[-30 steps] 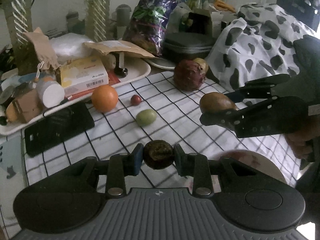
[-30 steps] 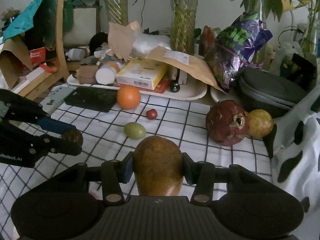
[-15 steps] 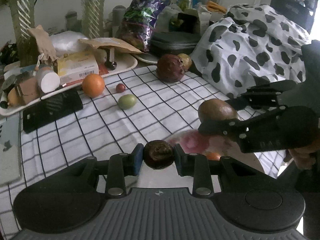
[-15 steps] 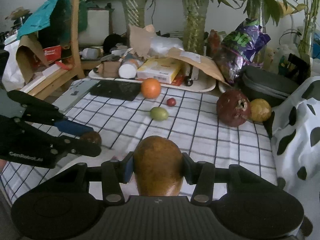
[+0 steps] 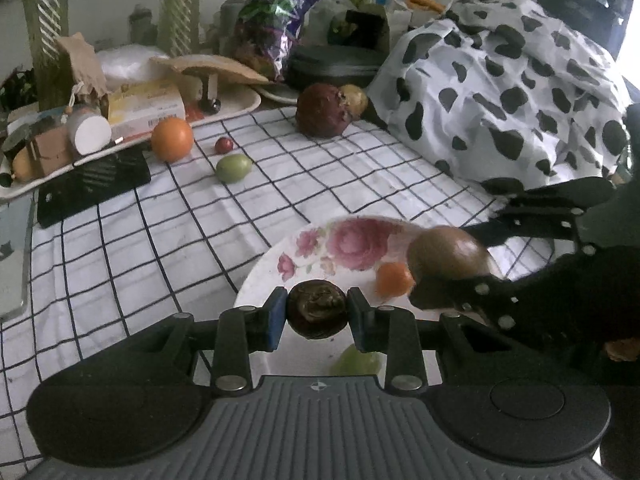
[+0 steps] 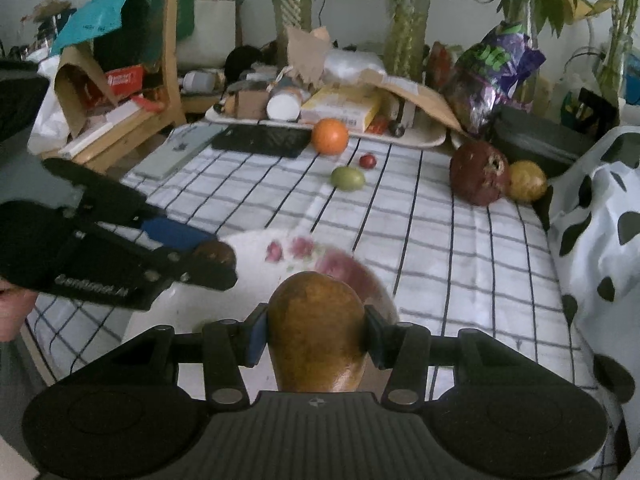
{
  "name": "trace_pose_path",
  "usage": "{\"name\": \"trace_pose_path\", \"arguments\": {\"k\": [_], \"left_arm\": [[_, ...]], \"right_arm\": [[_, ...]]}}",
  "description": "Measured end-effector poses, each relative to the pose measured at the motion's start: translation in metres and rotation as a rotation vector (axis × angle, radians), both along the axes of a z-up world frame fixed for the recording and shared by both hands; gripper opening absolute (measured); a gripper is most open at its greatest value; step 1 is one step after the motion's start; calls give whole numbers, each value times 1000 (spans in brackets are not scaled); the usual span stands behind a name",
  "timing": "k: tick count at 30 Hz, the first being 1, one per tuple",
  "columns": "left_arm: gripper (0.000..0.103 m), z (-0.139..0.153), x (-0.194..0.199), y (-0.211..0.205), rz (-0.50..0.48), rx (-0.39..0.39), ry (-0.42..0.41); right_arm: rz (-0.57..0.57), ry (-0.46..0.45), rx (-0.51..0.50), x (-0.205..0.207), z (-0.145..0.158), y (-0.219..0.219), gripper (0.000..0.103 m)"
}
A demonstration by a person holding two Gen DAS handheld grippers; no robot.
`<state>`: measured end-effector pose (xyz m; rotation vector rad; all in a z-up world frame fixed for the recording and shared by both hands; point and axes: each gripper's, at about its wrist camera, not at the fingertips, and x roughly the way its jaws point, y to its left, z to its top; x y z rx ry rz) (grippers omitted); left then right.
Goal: Organize fruits
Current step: 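Release the dark fruit onto the plate with the left gripper while the right carries the mango over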
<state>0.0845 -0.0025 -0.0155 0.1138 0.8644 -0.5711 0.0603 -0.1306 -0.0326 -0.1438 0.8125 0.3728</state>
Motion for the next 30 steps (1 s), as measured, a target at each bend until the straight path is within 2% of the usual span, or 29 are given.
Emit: {"name": "trace_pose_path", "arguments": {"k": [6, 12, 16, 19, 21, 30], "left_arm": [[31, -12, 7, -2, 16, 10, 28], [32, -19, 11, -3, 58, 64, 30], [45, -17, 12, -1, 54, 37, 46], [55, -11, 5, -6, 54, 78, 10], [71, -6, -1, -8, 63, 101, -24], [72, 2, -27, -7, 92, 133, -48]], "right_arm": [[31, 45, -29, -2, -10, 6, 51], [60, 73, -45, -1, -15, 11, 51], [74, 80, -54, -1, -16, 14, 51], [81, 81, -50, -3, -15, 13, 51], [78, 83, -46, -5, -15, 13, 51], [109, 98, -84, -10, -23, 23, 51]]}}
